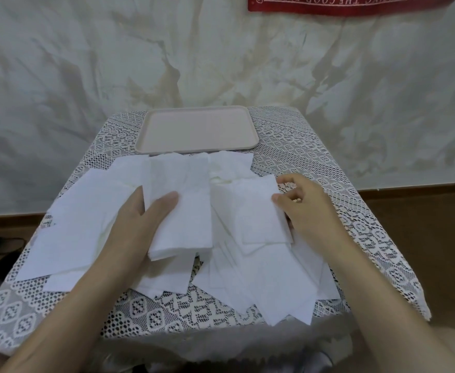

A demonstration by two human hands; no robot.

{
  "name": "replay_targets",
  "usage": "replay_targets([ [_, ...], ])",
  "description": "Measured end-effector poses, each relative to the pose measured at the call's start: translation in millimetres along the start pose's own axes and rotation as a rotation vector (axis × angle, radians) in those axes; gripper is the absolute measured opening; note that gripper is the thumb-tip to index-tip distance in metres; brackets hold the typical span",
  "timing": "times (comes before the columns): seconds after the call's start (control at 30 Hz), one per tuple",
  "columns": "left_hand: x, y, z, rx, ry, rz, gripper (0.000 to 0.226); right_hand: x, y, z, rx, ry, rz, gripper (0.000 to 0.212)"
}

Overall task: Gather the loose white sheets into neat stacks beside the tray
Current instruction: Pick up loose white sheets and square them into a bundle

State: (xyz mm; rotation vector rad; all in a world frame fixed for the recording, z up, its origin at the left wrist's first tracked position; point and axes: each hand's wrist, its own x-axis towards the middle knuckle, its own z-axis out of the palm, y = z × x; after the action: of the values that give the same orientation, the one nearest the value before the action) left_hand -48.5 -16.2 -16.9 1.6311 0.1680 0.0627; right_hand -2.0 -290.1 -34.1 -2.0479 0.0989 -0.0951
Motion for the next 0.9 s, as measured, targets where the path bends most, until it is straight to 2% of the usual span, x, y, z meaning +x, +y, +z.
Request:
replay_targets([
  [0.13,1.3,0.1,1.1,-0.014,0.002,-0.023,0.047,1.5,-2.4,2.2,-0.007,0.029,-0.021,0.01],
  [0.23,1.9,0.1,1.4,-0.028,0.014,-0.033,0.038,2.7,-1.5,3.8,-0.039,-0.011,-0.047,0.023],
  [0.33,1.9,-0.7,0.9,-0.038,0.019,-0.045,0.029,5.5,-1.5,1.0,-0.041,0.038,-0.072,0.029],
  [0.47,-0.1,1.6,2.6,-0.029,0.02,-0.034,0.03,8.4,-7.4,-8.9,0.185,0.098,-0.091,0.011],
  [0.6,-1.5,3.2,3.7,-0.026,0.022,-0.035,0.028,6.6,-11.2,-7.5,0.256,0.021,-0.033,0.011],
  [0.67,-1.7,3.1,3.3,-0.039,0.017,-0.042,0.029,5.3,-7.0,0.4,0.181,-0.057,-0.023,0.013],
  [0.77,-1.0,3.0,2.4,-0.038,0.009,-0.04,0.043,3.1,-4.9,9.3,-0.085,-0.117,-0.036,0.036],
  [0.9,0.4,1.7,1.7,-0.033,0.006,-0.028,0.054,6.2,-5.8,8.1,-0.074,-0.126,-0.019,0.041],
])
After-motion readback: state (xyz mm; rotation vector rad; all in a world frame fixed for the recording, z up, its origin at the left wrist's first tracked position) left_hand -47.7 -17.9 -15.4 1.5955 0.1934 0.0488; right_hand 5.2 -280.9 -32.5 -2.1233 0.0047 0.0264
